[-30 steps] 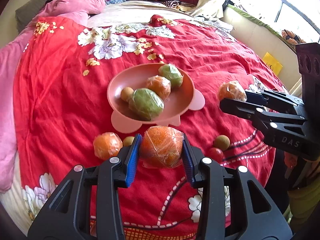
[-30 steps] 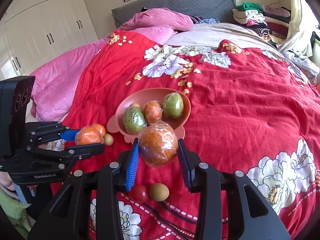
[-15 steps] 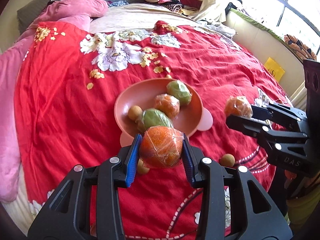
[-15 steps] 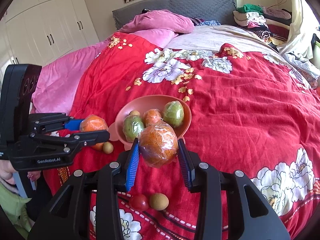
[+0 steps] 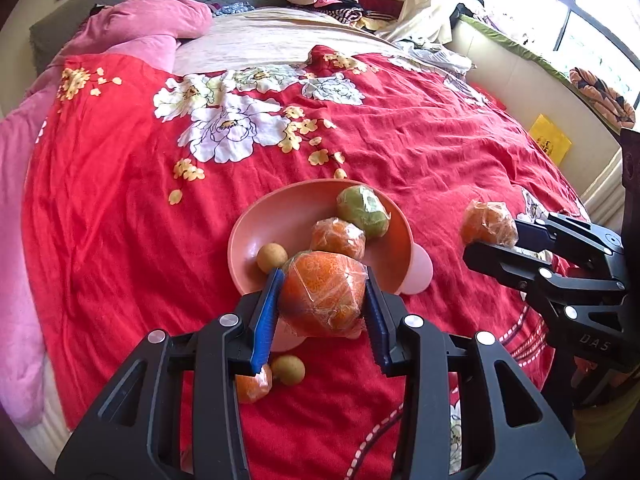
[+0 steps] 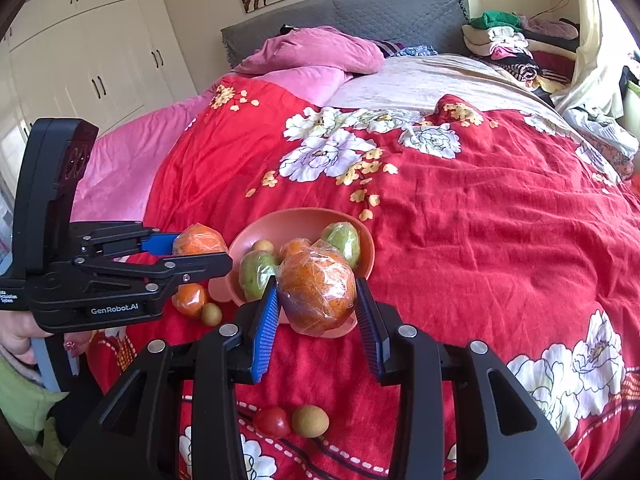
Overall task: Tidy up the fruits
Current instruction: 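Lift both wrapped oranges and lower them into the pink bowl, then open right tool to drop its orange while left tool releases its orange in the bowl, then withdraw both open tools from the bowl, then reach left tool to a wrapped orange while right tool reaches the red tomato, then close left tool on the wrapped orange while right tool closes on the red tomato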
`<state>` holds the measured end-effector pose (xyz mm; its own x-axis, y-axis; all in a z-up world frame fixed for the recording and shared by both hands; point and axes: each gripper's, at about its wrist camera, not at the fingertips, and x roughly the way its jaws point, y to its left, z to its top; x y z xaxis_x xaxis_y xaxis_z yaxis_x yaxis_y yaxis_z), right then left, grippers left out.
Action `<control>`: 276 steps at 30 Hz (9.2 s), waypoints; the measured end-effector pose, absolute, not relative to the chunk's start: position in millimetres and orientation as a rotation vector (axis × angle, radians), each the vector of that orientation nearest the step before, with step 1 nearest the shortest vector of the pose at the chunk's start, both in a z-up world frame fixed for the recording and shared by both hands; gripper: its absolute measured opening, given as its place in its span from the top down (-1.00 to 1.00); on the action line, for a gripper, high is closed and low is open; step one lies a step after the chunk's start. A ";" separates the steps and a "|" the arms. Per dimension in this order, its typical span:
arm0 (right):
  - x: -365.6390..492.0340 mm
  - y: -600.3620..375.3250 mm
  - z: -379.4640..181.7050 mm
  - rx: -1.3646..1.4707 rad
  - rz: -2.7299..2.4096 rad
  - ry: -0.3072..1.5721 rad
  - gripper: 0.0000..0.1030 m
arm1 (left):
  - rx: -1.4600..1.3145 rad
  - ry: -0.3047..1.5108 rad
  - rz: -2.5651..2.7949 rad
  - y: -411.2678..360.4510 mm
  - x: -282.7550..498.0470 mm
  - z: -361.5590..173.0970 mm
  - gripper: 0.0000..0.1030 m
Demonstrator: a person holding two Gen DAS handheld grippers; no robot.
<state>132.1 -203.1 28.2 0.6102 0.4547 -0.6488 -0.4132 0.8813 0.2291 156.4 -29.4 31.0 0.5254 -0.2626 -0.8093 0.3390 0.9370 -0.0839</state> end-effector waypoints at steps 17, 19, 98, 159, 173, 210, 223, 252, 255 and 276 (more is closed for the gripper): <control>155.7 -202.1 13.6 0.083 0.509 0.784 0.31 | 0.088 0.979 -0.337 -23.7 195.0 19.5 0.40; 157.5 -202.6 11.7 0.085 0.509 0.788 0.31 | 0.083 0.980 -0.339 -24.1 198.9 18.7 0.40; 157.5 -186.0 -14.6 0.019 0.476 0.819 -0.07 | 0.115 1.066 -0.353 -43.9 256.9 -22.7 0.40; 112.4 -198.3 33.2 0.038 0.403 0.719 -0.82 | 0.031 0.894 -0.279 5.7 156.4 49.0 -0.81; 90.0 -193.7 41.7 0.030 0.417 0.709 -0.83 | 0.021 0.887 -0.257 22.6 133.0 51.5 -0.81; 30.9 -177.7 -2.9 0.009 0.461 0.836 -0.84 | 0.058 0.940 -0.268 20.0 70.2 13.2 -0.81; 26.5 -174.2 -23.7 0.022 0.494 0.885 -0.81 | 0.079 0.986 -0.253 19.4 56.4 -11.1 -0.81; 73.0 -168.4 -54.4 -0.005 0.482 0.919 0.44 | 0.064 0.989 -0.238 35.9 111.6 -25.7 -0.20; 76.4 -166.5 -53.2 -0.005 0.487 0.918 0.44 | 0.067 1.000 -0.240 37.2 116.7 -28.7 -0.10; 89.4 -161.3 -50.6 0.018 0.486 0.911 0.45 | 0.069 1.002 -0.335 32.4 137.6 -32.6 0.35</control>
<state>89.4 -161.3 -50.6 0.5125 0.4114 -0.7538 -0.3967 0.8919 0.2171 137.6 32.4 -32.6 0.4920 -0.2444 -0.8356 0.3069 0.9469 -0.0962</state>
